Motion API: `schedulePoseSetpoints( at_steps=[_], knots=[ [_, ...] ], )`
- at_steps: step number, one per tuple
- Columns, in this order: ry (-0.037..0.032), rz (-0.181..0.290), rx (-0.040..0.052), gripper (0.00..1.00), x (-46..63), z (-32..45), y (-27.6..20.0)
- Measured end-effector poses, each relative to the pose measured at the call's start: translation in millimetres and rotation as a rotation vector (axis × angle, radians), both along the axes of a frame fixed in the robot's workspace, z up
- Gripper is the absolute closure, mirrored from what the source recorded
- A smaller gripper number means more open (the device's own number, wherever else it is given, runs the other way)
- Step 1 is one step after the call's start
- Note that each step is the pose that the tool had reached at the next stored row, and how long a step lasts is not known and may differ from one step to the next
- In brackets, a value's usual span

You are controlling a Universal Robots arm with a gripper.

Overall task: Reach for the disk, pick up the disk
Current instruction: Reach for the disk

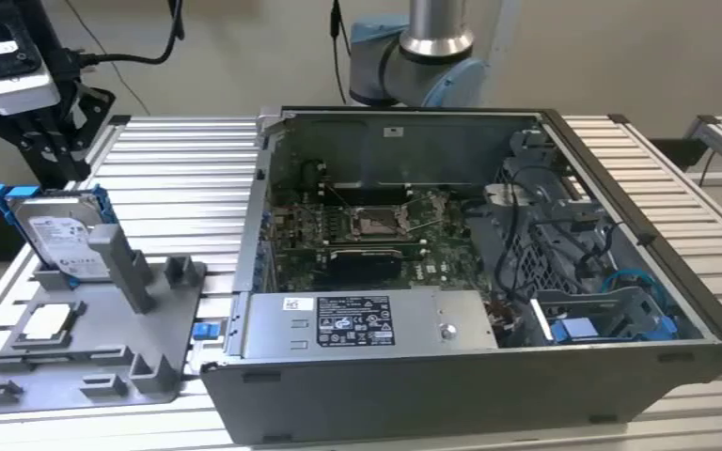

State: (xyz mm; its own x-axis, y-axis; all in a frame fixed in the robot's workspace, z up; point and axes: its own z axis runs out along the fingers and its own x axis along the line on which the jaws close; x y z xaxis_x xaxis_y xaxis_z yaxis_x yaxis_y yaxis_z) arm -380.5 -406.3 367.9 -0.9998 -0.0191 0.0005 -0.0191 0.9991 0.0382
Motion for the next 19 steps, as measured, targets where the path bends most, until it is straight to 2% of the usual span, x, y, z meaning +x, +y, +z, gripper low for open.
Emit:
schedulePoseSetpoints(
  at_steps=[3,6,10,19],
  knots=[
    [0.0,0.0,0.0001,1.0,-0.7,0.0,1.0],
    [0.0001,0.0,0.0001,1.0,-5.1,0.0,6.3],
    [0.0,0.0,0.0001,1.0,-21.0,0.0,13.4],
    [0.0006,0.0,0.0001,1.0,-62.1,0.0,18.0]
  ],
)
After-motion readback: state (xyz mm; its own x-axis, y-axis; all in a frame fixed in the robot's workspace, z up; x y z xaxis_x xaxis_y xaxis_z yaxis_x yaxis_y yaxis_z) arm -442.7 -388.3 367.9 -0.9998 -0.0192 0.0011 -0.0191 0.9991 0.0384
